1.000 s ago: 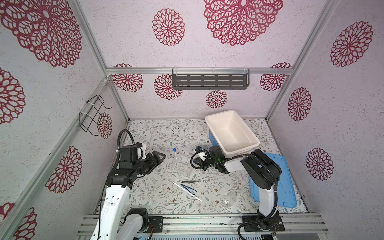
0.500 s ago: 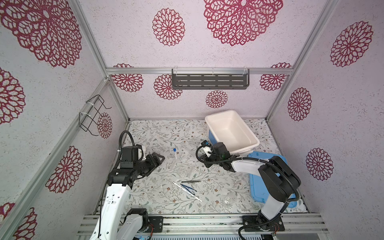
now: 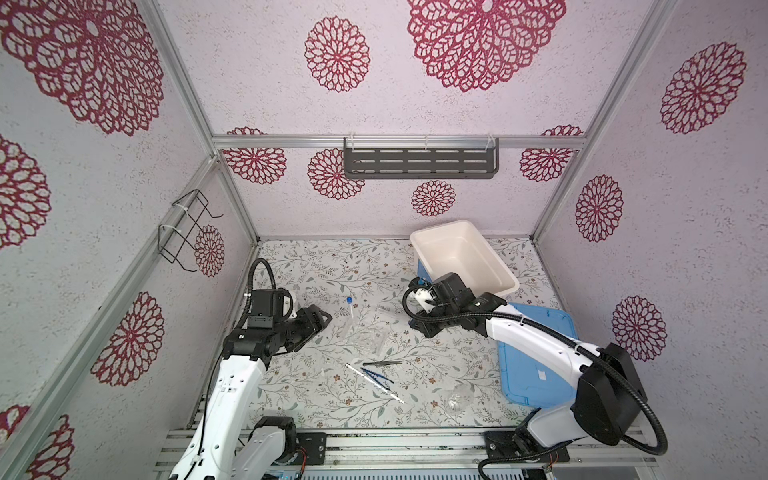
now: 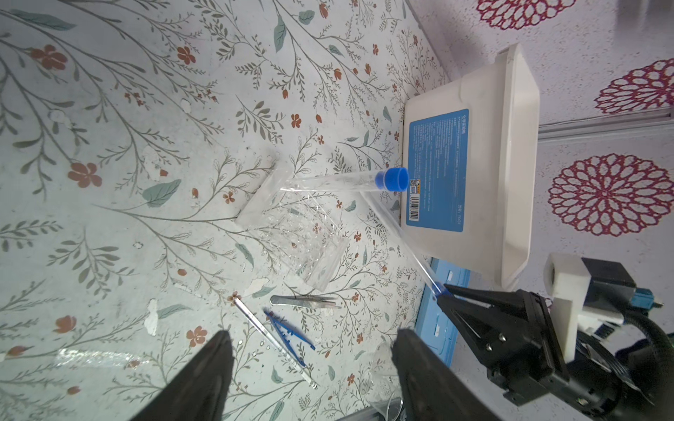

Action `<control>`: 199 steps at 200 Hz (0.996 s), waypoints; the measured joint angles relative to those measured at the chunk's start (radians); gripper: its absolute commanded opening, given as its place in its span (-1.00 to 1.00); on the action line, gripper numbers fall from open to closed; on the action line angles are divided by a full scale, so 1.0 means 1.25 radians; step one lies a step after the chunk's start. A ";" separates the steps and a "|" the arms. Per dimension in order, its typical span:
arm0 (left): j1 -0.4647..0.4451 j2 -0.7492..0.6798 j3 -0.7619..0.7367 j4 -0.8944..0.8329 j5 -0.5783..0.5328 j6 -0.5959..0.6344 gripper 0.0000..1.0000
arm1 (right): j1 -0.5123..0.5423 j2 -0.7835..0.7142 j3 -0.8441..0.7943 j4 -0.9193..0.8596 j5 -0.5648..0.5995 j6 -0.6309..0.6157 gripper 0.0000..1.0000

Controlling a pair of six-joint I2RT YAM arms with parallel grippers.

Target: Organize the chemistry lab equipment

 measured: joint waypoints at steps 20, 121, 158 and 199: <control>-0.014 0.002 0.000 0.016 0.001 -0.001 0.48 | 0.033 -0.001 0.049 -0.104 -0.002 0.000 -0.68; -0.240 -0.046 -0.064 0.178 0.005 -0.020 0.46 | 0.087 0.065 0.222 -0.408 -0.043 0.005 -0.69; -0.355 -0.039 -0.064 0.308 -0.026 0.028 0.46 | 0.083 0.070 0.240 -0.444 -0.065 0.010 -0.68; -0.450 0.032 -0.067 0.445 -0.072 0.152 0.51 | 0.039 0.070 0.240 -0.478 -0.094 0.015 -0.68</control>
